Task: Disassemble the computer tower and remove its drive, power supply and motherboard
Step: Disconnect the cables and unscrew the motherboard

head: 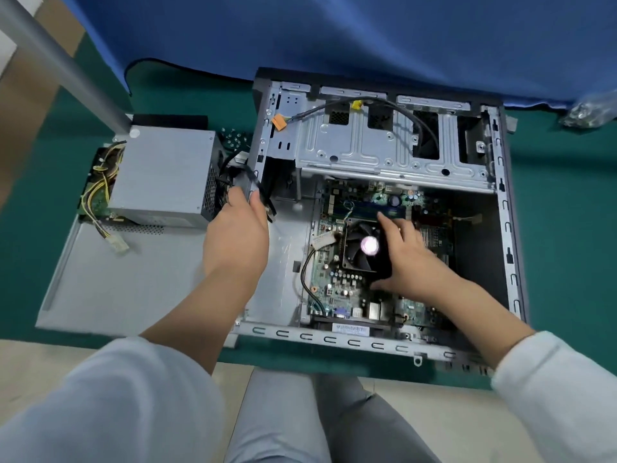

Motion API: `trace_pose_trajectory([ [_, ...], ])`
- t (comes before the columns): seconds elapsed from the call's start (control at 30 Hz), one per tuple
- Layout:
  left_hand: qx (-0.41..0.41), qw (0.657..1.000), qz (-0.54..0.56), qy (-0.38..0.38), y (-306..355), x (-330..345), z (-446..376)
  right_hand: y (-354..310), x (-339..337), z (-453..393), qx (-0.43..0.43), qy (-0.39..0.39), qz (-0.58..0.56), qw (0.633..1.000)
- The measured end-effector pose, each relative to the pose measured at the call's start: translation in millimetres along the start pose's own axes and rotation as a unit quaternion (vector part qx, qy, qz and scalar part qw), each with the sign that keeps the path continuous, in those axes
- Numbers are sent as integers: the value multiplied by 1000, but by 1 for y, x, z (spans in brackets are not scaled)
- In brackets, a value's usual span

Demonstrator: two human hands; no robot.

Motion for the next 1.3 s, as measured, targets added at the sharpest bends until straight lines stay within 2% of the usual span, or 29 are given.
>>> trace_pose_trajectory([
  [0.1,-2,1000,-1,8,-2,2,-1,0,6,-8,-6,32,-85,996],
  [0.4,0,999,-10,43,-9,7,-6,2,-4,-21,-8,78,-102,992],
  [0.73,5,999,-13,44,-4,2,-4,4,-13,-16,20,73,-133,988],
  [0.87,1,1000,8,30,-3,0,-4,9,-13,17,-30,193,-111,974],
  [0.9,2,1000,18,23,-5,-1,-4,9,-9,22,-44,173,-108,978],
  [0.97,13,999,52,11,-8,-2,-2,9,4,26,-83,72,-97,989],
  [1.03,25,995,91,11,-9,-1,0,7,12,25,-133,11,-59,989],
  [1.1,28,994,109,16,-9,-2,6,5,17,23,-162,4,-23,986],
  [1.17,56,994,96,18,-6,-2,13,3,19,21,-154,5,3,988],
  [1.23,145,987,21,61,5,-7,25,8,21,18,-114,-20,36,993],
  [1.3,265,960,-48,84,21,-5,38,13,23,18,-84,-64,65,992],
])
Point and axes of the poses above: each hand's wrist, its own z-axis away from the middle knuckle, its own x-axis out of the palm, y = z × x, the point moved 4 cm from there along -z, towards the middle knuckle, and after that the axes turned 7 degrees about x, right-handed, at the moved point
